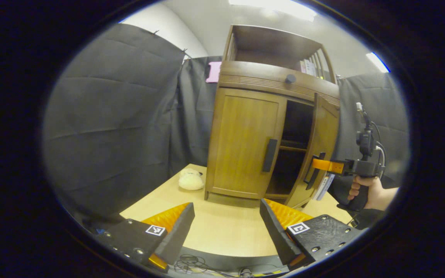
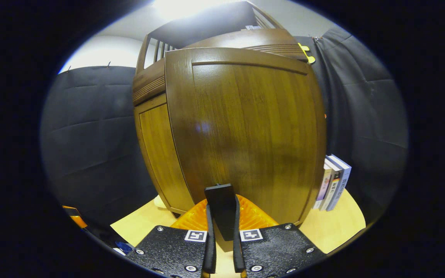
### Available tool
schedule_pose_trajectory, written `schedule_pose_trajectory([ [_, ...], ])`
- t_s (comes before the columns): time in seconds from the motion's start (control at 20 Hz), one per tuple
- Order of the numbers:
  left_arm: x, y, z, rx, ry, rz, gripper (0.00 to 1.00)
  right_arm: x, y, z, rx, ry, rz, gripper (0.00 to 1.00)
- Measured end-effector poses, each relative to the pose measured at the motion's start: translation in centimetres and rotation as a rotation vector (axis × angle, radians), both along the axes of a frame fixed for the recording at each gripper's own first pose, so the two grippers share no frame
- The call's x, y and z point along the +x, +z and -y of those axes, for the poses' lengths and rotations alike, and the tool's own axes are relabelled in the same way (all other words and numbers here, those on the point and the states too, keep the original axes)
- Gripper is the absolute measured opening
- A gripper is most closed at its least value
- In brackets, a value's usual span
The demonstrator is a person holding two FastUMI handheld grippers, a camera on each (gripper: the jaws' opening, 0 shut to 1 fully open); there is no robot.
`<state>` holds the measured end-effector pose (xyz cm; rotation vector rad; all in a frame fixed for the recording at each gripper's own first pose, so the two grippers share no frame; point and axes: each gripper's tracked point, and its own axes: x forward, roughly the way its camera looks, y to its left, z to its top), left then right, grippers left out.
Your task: Open the right door of the double-door shoe cabinet with the right hand, and open the left door with the left hand.
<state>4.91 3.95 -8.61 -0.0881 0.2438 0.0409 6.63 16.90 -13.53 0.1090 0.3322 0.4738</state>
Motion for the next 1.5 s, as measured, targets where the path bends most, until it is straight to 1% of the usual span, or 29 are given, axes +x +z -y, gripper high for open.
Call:
schedule_pose_trajectory([
  [0.2, 1.2, 1.4, 1.5, 0.055, -0.093, 0.005, 0.98, -1.9, 0.3, 3.6, 0.001, -0.061, 0.002, 0.17],
  [0.25, 2.2, 1.4, 2.0, 0.070, -0.113, 0.005, 0.98, -2.3, 0.4, 4.6, 0.003, -0.072, 0.004, 0.15],
  [0.3, 3.0, 1.7, 2.7, 0.074, -0.132, 0.006, 1.00, -2.7, 0.5, 5.7, 0.007, -0.081, 0.006, 0.17],
  [0.35, 3.6, 2.0, 3.5, 0.069, -0.148, 0.006, 1.00, -2.9, 0.5, 6.6, 0.014, -0.091, 0.005, 0.15],
  [0.45, 3.7, 1.8, 4.3, 0.046, -0.182, 0.002, 0.95, -3.3, 0.4, 8.9, 0.034, -0.101, -0.001, 0.17],
  [0.5, 4.4, 1.9, 5.2, 0.042, -0.193, 0.002, 1.00, -3.5, 0.4, 9.8, 0.044, -0.097, -0.004, 0.16],
  [0.55, 5.0, 2.0, 6.7, 0.043, -0.202, 0.005, 0.90, -3.5, 0.5, 10.7, 0.058, -0.084, -0.009, 0.14],
  [0.6, 5.3, 2.1, 8.0, 0.049, -0.210, 0.004, 0.90, -3.5, 0.4, 11.6, 0.077, -0.074, -0.019, 0.15],
  [0.65, 5.4, 2.1, 9.5, 0.060, -0.218, 0.002, 0.98, -3.5, 0.5, 12.6, 0.095, -0.068, -0.030, 0.15],
  [0.75, 5.4, 2.5, 12.0, 0.076, -0.227, 0.002, 0.98, -3.5, 0.5, 14.5, 0.096, -0.048, -0.037, 0.16],
  [0.8, 5.5, 2.8, 13.3, 0.067, -0.234, 0.009, 1.00, -3.4, 0.5, 15.3, 0.091, -0.035, -0.034, 0.14],
  [0.85, 5.8, 2.6, 14.4, 0.055, -0.237, 0.002, 1.00, -3.1, 0.6, 16.3, 0.099, -0.024, -0.041, 0.16],
  [0.9, 6.0, 2.2, 15.4, 0.042, -0.235, -0.016, 0.98, -3.1, 0.3, 17.4, 0.114, -0.009, -0.055, 0.16],
  [0.95, 5.9, 1.7, 16.2, 0.022, -0.226, -0.022, 0.98, -3.1, 0.3, 18.1, 0.123, 0.012, -0.064, 0.14],
  [1.05, 5.6, 1.5, 17.7, -0.022, -0.195, -0.020, 1.00, -3.1, 0.5, 19.5, 0.111, 0.053, -0.059, 0.16],
  [1.15, 5.4, 0.8, 18.5, -0.041, -0.149, -0.029, 1.00, -2.6, 0.5, 20.8, 0.106, 0.081, -0.052, 0.16],
  [1.25, 5.6, 0.2, 18.7, -0.041, -0.094, -0.039, 1.00, -2.0, 0.2, 22.0, 0.118, 0.096, -0.052, 0.16],
  [1.4, 5.5, 0.7, 18.4, -0.024, -0.025, -0.034, 1.00, -1.0, -0.4, 24.6, 0.137, 0.095, -0.058, 0.16],
  [1.45, 5.6, 0.8, 18.1, -0.013, -0.005, -0.032, 1.00, -0.7, -0.5, 24.9, 0.172, 0.107, -0.078, 0.14],
  [1.5, 5.6, 1.0, 18.0, -0.001, 0.015, -0.033, 1.00, -0.8, -0.8, 24.6, 0.208, 0.125, -0.106, 0.16],
])
